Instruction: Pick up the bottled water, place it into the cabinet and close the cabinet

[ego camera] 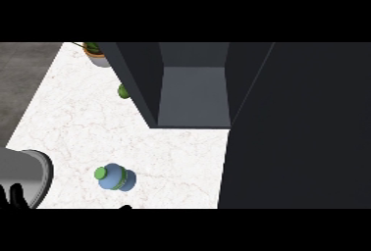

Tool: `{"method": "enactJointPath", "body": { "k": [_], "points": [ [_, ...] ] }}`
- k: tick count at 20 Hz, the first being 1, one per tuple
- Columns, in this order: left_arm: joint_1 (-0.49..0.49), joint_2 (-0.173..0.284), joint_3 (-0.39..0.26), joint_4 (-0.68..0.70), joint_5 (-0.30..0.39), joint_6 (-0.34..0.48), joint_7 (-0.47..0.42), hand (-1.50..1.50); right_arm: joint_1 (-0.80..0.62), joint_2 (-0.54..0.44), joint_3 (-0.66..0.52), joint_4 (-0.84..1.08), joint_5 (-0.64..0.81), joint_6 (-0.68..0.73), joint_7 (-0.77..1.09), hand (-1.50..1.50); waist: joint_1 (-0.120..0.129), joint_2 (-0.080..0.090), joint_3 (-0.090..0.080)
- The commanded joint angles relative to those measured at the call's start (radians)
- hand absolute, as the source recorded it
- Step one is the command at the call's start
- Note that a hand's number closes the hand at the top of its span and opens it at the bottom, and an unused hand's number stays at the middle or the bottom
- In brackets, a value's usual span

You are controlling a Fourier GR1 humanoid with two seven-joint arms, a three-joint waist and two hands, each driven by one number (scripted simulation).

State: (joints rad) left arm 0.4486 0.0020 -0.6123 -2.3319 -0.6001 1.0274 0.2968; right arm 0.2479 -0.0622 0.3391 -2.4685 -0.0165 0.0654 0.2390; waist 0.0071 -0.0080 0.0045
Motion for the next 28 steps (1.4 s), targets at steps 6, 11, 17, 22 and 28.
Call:
{"method": "enactJointPath", "body": {
  "k": [6, 11, 17, 22, 28],
  "points": [
    [0.158, -0.002, -0.261, -0.075, -0.272, 0.17, -0.004, -1.5, 0.014, 0.024, 0.124, -0.058, 0.109, -0.06, 0.042, -1.5, -0.004, 0.004, -0.001],
    [0.215, -0.002, -0.304, -0.074, -0.32, 0.192, -0.005, -1.5, 0.031, 0.015, 0.179, -0.094, 0.144, -0.096, 0.06, -1.5, -0.015, 0.006, -0.001],
    [0.236, -0.002, -0.334, -0.054, -0.347, 0.21, 0.028, -1.5, 0.017, -0.016, 0.172, -0.094, 0.137, -0.116, 0.053, -1.5, -0.017, 0.009, -0.001],
    [0.187, -0.002, -0.213, -0.069, -0.304, 0.137, 0.094, -1.5, 0.028, -0.041, 0.227, -0.112, 0.169, -0.142, 0.062, -1.5, -0.024, 0.011, -0.003],
    [0.148, -0.002, -0.148, -0.01, -0.293, 0.117, 0.153, -1.5, -0.027, -0.039, 0.253, -0.091, 0.213, -0.19, 0.077, -1.5, -0.016, 0.008, -0.004]
  ]
}}
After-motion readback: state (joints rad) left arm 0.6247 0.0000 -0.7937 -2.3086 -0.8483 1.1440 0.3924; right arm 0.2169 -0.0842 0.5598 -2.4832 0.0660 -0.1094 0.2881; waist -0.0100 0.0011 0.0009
